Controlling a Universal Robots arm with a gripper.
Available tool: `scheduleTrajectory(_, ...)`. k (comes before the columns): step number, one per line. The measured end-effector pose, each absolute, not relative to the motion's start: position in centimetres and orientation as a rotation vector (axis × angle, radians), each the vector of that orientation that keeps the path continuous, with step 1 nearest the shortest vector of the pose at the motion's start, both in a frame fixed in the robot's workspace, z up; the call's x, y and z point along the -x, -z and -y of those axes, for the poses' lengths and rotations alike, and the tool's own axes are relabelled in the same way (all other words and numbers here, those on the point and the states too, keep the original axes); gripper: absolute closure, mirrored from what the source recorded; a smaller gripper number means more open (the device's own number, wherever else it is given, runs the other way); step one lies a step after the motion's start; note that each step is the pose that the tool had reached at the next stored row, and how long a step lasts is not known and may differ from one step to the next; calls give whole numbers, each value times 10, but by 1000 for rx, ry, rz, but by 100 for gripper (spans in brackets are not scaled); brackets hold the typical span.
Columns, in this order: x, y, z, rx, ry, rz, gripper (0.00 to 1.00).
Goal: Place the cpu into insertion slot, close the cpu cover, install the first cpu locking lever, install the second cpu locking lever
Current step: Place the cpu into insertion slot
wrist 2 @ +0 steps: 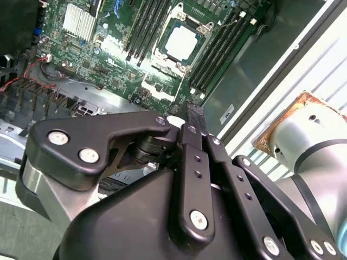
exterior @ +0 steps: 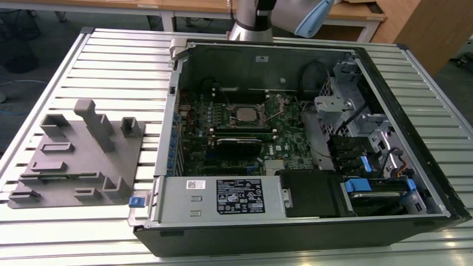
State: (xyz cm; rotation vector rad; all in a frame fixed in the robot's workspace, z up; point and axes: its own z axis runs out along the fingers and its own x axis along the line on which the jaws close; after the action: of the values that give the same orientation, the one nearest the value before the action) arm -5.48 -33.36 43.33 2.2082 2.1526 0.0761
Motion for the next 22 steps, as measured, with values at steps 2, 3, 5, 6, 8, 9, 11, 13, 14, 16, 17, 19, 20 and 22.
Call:
scheduleTrajectory(2,55,-437,334,-2208,-76,-2153,90)
scheduleTrajectory(3,55,-439,334,-2208,-76,-2153,90)
scheduleTrajectory(5,55,-444,334,-2208,-76,-2153,90)
scheduleTrajectory(6,55,-446,334,-2208,-76,-2153,90)
scheduleTrajectory(8,55,-450,334,-2208,-76,-2153,90)
scheduleTrajectory(9,55,-452,334,-2208,-76,-2153,90)
scheduleTrajectory(11,55,-456,334,-2208,-76,-2153,90)
scheduleTrajectory(13,55,-460,334,-2208,-76,-2153,90)
scheduleTrajectory(14,55,-462,334,-2208,-76,-2153,90)
scheduleTrajectory(16,55,-466,334,-2208,-76,-2153,90)
scheduleTrajectory(17,55,-468,334,-2208,-76,-2153,90)
scheduleTrajectory(19,55,-473,334,-2208,-76,-2153,90)
scheduleTrajectory(20,55,-475,334,-2208,-76,-2153,90)
scheduleTrajectory(22,55,-479,334,-2208,-76,-2153,90)
